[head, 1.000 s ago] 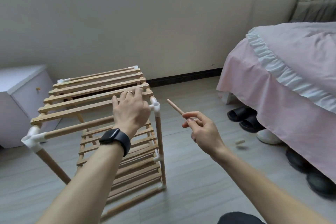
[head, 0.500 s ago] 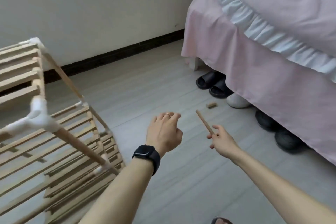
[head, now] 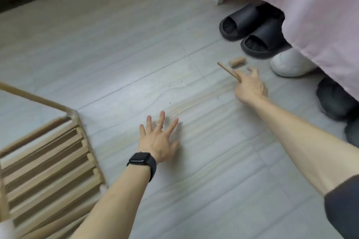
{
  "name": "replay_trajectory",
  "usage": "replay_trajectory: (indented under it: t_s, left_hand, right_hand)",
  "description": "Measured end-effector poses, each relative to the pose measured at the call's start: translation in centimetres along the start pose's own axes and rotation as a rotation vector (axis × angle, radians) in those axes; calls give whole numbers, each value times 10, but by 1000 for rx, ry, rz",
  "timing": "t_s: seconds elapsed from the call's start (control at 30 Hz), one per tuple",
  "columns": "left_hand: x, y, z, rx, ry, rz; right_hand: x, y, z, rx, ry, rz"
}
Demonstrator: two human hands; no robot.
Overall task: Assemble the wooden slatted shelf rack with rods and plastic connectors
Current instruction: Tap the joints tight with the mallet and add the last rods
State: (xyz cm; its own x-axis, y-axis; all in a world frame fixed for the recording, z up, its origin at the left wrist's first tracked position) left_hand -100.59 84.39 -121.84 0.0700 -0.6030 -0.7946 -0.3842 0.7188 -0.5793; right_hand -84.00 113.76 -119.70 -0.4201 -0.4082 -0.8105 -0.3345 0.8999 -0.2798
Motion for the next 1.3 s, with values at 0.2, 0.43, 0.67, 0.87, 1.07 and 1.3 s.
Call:
replay_trajectory:
  t_s: [0.2,0.43,0.67,0.87,1.07,1.3]
  left_hand:
    - [35,6,-11,-25,0,19]
    - [28,12,-12,8,-8,-81]
    - [-39,-7,-12,-63,-1014,-188]
    - [-83,-86,8,86,-1358,-187]
    - [-161,-199,-45,47,-1471,197]
    - [-237,-341,-75,91,-1458,605]
  right_hand:
    - [2,63,-18,-52,-259,-96]
    - [24,41,-30,-113,-266,-46]
    - [63,-133,-51,151,1116,-400]
    - [4,-219,-97,-117,1069,-345]
    - [-111,-321,-141,-464,699,-106]
    - [-191,-421,-205,-700,774,-65]
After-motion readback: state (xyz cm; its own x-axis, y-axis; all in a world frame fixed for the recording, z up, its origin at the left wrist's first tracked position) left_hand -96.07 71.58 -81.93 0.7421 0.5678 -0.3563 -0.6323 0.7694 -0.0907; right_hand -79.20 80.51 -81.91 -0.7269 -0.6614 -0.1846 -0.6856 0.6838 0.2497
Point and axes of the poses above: each hand's wrist, its own y-axis towards the middle knuckle, its own x-axis out of the palm, z = x × y, the point moved 7 cm from there along y, towards the middle knuckle, and after that the axes turned 15 degrees about y, right-handed, at the moved point
